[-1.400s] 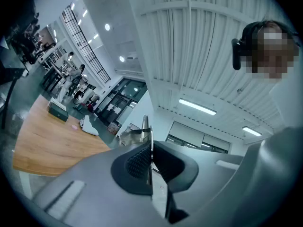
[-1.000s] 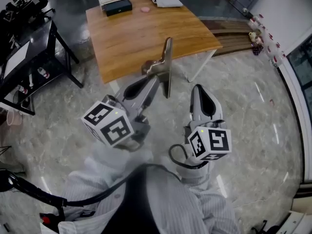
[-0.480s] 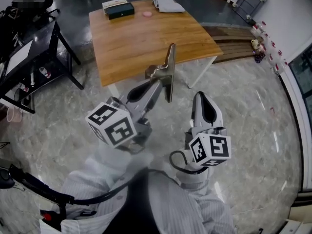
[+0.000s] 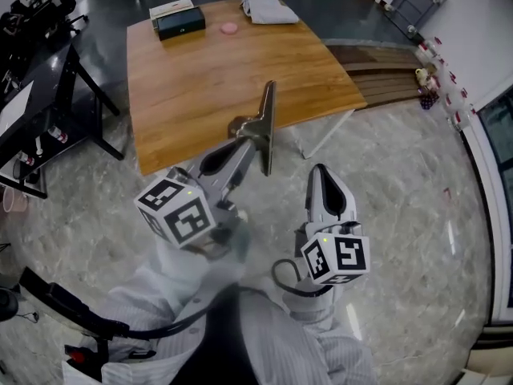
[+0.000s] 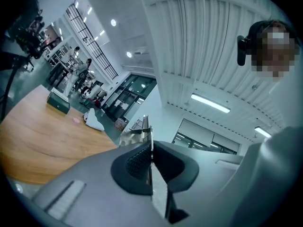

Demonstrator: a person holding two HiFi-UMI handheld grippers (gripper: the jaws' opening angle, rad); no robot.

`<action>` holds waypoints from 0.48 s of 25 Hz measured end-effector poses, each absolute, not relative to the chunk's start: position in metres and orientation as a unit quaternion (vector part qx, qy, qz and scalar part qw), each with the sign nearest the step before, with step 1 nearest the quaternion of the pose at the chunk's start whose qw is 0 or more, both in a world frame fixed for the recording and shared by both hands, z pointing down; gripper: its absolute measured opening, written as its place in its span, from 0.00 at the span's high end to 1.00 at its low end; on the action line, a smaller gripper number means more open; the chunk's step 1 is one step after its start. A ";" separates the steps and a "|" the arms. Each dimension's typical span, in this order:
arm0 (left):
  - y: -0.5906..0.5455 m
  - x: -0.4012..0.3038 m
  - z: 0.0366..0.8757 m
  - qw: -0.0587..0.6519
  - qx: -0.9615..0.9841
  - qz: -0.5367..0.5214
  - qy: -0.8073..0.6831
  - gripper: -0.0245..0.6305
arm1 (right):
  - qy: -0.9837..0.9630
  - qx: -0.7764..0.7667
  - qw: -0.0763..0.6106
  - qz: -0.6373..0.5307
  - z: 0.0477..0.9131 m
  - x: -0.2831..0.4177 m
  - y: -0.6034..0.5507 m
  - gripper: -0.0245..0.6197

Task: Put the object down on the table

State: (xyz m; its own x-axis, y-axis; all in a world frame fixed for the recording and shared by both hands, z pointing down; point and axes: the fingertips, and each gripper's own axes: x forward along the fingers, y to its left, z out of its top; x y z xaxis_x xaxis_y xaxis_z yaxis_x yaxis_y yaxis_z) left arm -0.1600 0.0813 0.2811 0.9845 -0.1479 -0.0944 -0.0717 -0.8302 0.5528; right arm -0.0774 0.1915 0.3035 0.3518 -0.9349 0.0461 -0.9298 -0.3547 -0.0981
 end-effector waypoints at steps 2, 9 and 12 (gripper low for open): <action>0.056 -0.128 0.286 0.294 0.951 -0.064 -0.066 0.95 | 0.576 -0.816 0.020 -0.049 0.305 -0.045 0.163 0.94; -0.022 -0.028 0.285 0.309 0.945 -0.064 -0.084 0.95 | 0.597 -0.799 0.008 -0.068 0.302 0.058 0.077 0.94; -0.050 0.001 0.290 0.313 0.942 -0.059 -0.106 0.95 | 0.608 -0.790 0.011 -0.078 0.307 0.095 0.046 0.94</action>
State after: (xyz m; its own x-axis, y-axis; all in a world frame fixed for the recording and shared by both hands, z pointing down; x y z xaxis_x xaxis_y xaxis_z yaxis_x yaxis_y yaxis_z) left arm 0.0007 -0.0496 0.2904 0.9705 -0.2369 -0.0449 -0.1628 -0.7811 0.6028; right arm 0.0948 0.0456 0.3066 0.2479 -0.9626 0.1092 -0.9592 -0.2597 -0.1116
